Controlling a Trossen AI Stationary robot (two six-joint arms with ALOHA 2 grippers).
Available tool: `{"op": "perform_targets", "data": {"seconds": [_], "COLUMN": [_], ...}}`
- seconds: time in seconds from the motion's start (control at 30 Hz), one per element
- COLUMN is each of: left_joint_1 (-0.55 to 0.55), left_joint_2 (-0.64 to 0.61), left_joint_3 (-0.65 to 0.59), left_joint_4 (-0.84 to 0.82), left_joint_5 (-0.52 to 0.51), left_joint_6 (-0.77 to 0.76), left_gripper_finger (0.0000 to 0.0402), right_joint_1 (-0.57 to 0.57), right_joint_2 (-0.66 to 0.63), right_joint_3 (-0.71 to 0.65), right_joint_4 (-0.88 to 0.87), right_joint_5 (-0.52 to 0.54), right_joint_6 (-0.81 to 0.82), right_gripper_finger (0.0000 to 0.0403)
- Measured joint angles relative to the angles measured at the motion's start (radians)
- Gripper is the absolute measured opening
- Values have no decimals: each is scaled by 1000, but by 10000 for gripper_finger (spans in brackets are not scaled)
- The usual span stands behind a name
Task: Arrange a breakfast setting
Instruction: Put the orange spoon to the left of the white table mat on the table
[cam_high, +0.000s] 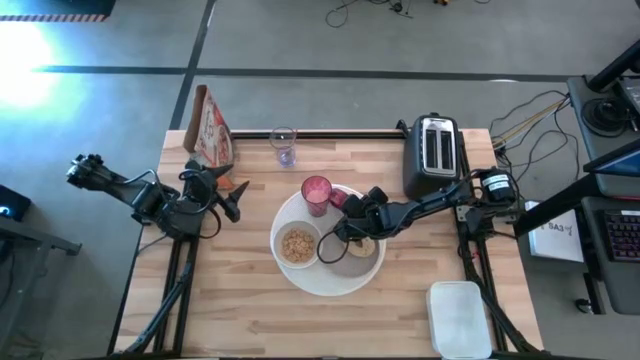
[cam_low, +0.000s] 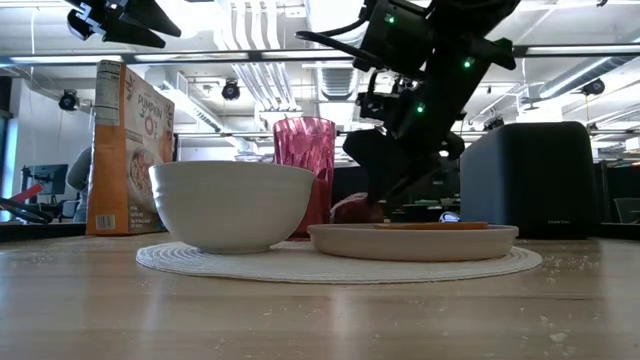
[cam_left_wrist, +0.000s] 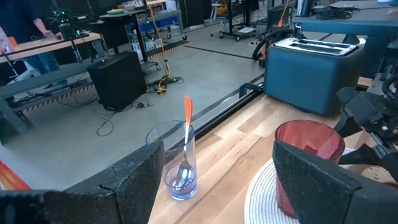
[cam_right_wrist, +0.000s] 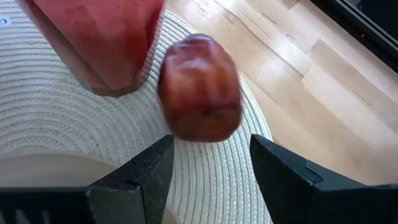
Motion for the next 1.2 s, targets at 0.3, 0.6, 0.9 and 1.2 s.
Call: {"op": "perform_targets", "data": {"seconds": [0.3,0.6,0.9,1.2], "left_joint_1": [0,1,1,1], "left_joint_2": [-1,-13,-19,-35], "left_joint_3": [0,0,0,0], "left_joint_4": [1,92,159,178], "left_joint_5": [0,0,-1,-10], "left_joint_6": [10,107,152,186], "left_gripper_finger": [283,283,283,283], "right_joint_1": [0,0,-19,-119], "right_joint_2": [-86,-256,-399,-357], "right_joint_3": [1,3,3,9], "right_joint_4": [-83,-86,103,445], "right_joint_5": [-7,-23,-22,-153], "right_joint_6": [0,-2,-48,-23], "right_gripper_finger": [201,201,201,201]}}
